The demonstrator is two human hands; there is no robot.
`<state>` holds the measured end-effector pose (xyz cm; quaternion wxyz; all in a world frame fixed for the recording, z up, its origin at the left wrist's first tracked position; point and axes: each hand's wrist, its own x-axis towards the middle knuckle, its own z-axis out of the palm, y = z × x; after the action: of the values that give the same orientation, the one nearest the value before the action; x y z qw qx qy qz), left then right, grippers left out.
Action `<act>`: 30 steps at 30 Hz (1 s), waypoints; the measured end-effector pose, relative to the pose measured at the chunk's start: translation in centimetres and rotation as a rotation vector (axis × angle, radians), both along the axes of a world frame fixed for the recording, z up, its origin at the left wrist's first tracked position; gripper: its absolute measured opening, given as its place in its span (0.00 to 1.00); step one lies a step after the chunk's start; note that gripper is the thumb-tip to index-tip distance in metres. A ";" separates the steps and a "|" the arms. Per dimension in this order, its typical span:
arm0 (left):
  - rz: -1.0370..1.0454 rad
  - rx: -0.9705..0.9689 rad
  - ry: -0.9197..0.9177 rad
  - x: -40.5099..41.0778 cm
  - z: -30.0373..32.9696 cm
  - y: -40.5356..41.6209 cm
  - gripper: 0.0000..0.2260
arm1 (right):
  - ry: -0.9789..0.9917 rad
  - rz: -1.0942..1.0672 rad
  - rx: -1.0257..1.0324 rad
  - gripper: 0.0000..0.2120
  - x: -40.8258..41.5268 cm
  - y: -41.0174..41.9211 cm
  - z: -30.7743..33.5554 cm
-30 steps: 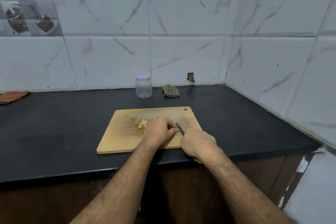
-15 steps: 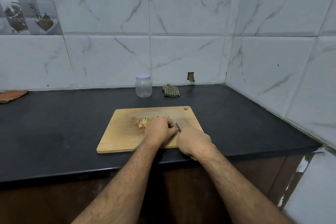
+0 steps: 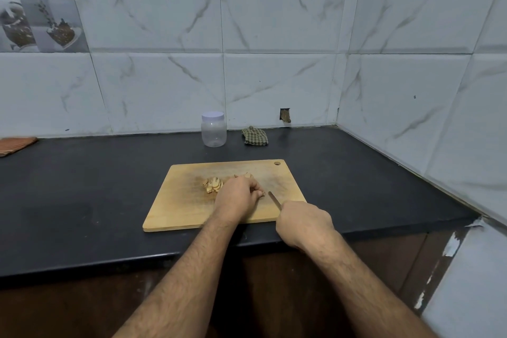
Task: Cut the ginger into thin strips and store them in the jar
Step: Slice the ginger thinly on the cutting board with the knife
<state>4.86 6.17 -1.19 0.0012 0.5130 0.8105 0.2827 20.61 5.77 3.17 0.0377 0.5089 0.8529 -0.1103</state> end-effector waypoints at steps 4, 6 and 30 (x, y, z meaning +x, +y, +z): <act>-0.015 0.006 0.008 0.1 0.0 -0.1 0.06 | 0.024 -0.058 0.020 0.17 0.4 0.6 0.4; -0.024 0.012 0.011 0.1 0.0 -0.2 0.07 | 0.051 -0.059 0.017 0.15 0.5 0.8 0.7; 0.115 0.203 -0.121 0.2 0.1 -0.8 0.09 | 0.213 0.030 -0.002 0.08 -0.4 1.0 -0.9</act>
<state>5.09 5.41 -1.06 -0.0179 0.4451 0.8042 0.3934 20.23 6.79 2.32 -0.0511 0.4816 0.8594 -0.1641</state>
